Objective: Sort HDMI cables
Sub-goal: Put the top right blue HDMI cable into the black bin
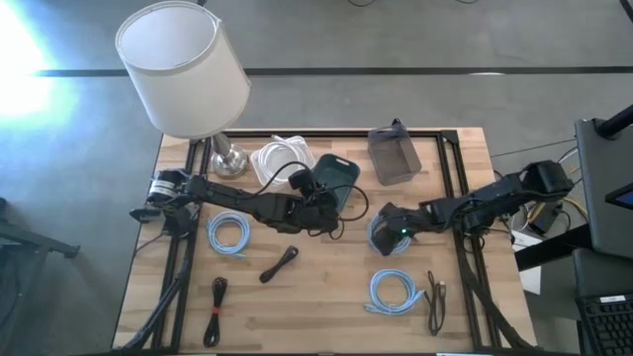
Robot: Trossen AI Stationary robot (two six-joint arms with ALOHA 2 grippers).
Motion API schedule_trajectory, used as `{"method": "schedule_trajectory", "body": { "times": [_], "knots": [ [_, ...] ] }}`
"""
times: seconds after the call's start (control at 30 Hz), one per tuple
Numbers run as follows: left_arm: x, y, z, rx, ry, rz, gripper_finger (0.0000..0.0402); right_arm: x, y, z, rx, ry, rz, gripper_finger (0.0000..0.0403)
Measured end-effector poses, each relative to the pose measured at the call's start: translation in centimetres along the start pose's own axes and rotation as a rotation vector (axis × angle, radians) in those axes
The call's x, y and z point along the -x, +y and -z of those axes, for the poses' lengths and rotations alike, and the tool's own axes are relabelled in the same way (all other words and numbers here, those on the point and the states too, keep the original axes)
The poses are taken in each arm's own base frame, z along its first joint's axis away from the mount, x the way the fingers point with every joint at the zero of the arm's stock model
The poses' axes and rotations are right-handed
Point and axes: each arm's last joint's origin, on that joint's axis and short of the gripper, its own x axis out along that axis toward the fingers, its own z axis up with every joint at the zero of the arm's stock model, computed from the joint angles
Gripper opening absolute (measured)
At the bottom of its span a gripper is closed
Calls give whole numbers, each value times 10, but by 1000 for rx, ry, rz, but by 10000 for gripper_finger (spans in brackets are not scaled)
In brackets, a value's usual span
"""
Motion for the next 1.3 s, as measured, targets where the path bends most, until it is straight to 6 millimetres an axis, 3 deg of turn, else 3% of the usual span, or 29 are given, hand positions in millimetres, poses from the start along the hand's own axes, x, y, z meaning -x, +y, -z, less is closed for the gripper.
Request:
{"method": "schedule_trajectory", "body": {
  "times": [0.3, 0.6, 0.97, 1.3],
  "knots": [
    [0, 0, 0, 1, -1, 0, 174, -20, 23, -19, 37, 61, -21, 121],
    [-2, -2, 6, -13, 12, 3, 174, -17, 47, -36, 124, 51, -69, 121],
    [-4, -3, 9, -18, 20, 12, 174, -29, 41, -26, 184, 121, 0, 121],
    [-3, -3, 7, -7, 8, 14, 174, -50, 49, -33, 258, 145, 20, 119]
  ]
}}
